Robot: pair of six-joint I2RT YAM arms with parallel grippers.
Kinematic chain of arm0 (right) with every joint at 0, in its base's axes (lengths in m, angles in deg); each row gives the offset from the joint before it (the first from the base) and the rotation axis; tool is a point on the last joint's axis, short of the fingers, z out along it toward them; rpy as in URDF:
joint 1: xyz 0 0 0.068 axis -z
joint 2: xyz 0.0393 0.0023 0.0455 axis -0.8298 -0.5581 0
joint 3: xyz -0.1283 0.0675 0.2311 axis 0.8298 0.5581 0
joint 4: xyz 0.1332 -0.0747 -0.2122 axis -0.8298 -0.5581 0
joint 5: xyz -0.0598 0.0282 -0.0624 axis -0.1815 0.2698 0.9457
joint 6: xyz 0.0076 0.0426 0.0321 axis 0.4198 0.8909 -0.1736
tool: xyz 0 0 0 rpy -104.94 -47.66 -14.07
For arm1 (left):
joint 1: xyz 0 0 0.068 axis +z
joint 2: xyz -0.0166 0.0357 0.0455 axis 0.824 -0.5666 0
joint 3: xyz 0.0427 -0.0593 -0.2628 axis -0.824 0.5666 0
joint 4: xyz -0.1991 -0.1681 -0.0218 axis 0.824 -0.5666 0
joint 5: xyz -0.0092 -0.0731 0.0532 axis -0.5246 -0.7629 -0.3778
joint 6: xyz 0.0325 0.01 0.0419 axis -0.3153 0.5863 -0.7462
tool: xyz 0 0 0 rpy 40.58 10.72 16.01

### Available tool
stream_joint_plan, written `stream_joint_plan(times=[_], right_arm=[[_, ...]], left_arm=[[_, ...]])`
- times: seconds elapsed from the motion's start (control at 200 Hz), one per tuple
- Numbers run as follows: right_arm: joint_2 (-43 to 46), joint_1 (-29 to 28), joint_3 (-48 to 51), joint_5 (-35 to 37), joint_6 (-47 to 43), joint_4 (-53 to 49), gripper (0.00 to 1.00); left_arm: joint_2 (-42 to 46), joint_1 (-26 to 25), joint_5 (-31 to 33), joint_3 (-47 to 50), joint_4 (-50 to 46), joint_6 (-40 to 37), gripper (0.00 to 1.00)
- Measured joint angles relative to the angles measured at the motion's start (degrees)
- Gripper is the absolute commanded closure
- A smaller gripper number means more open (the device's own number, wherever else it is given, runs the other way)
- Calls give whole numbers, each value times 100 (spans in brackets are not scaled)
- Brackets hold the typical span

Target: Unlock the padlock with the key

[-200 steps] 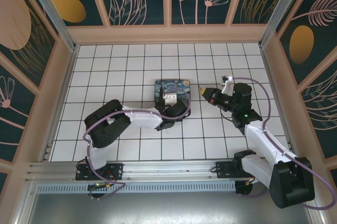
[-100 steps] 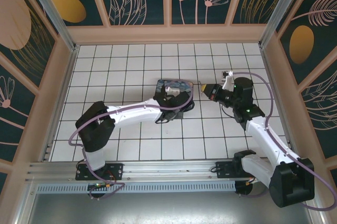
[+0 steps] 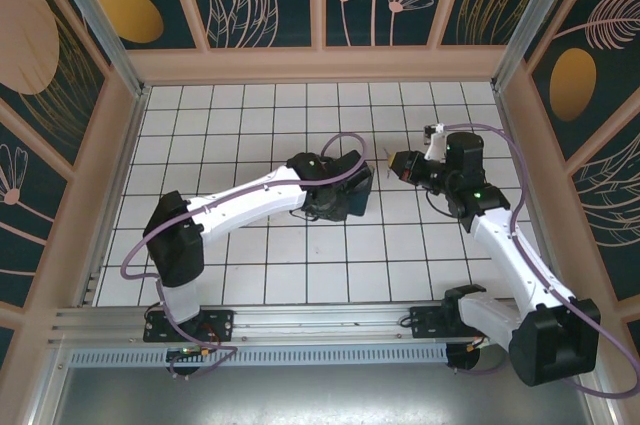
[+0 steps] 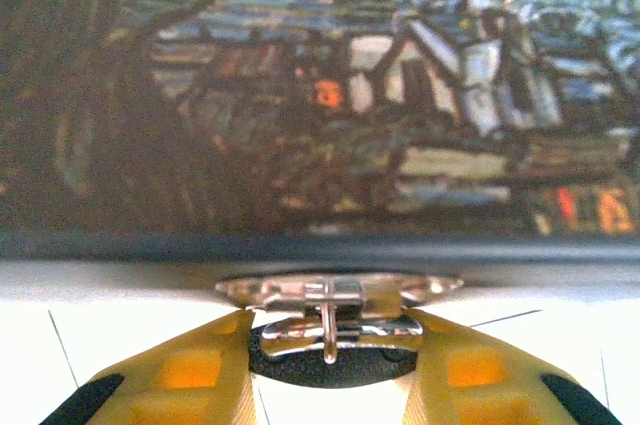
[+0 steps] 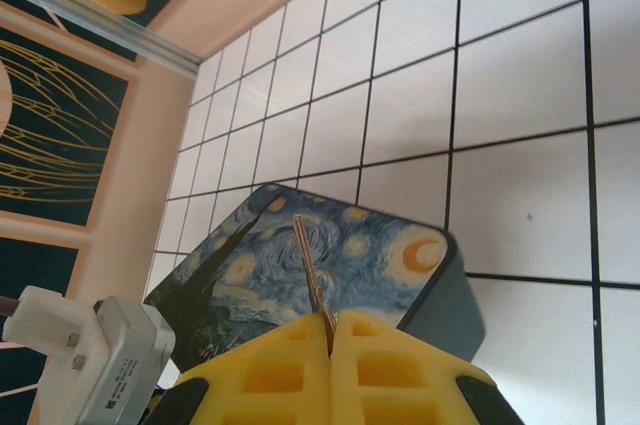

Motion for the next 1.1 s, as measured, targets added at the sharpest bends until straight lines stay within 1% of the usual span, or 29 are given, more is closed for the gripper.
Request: stream_joint_plan(times=[0.1,0.21,0.45,0.716,0.791,0.901,0.931,1.056,1.101], right_arm=[[-11,0,0,-2,-9,-103,100],[-11,0,0,-20,-26,-122,100],[-33,0,0,-87,-50,-122,100],[-63,0,0,-173,-50,-118,100],[-63,0,4,-192,-48,-109,100],[-87,0,48,-251,-44,-17,100],[-109,0,50,-269,-44,0,100],[-186,0,50,-328,-42,55,100],[-186,0,50,-345,-42,57,100]], left_arm=[[-52,52,-151,-22,-431,-101,72],[-175,133,-260,-295,-997,-210,71],[-315,376,-605,-909,-1657,-380,69],[-713,479,-1233,-992,-1884,-511,68],[-763,525,-1368,-994,-1884,-540,64],[-835,654,-1519,-1073,-1915,-557,62],[-857,682,-1565,-1110,-1917,-562,60],[-901,782,-1696,-1200,-1919,-555,41],[-916,809,-1722,-1239,-1939,-551,37]])
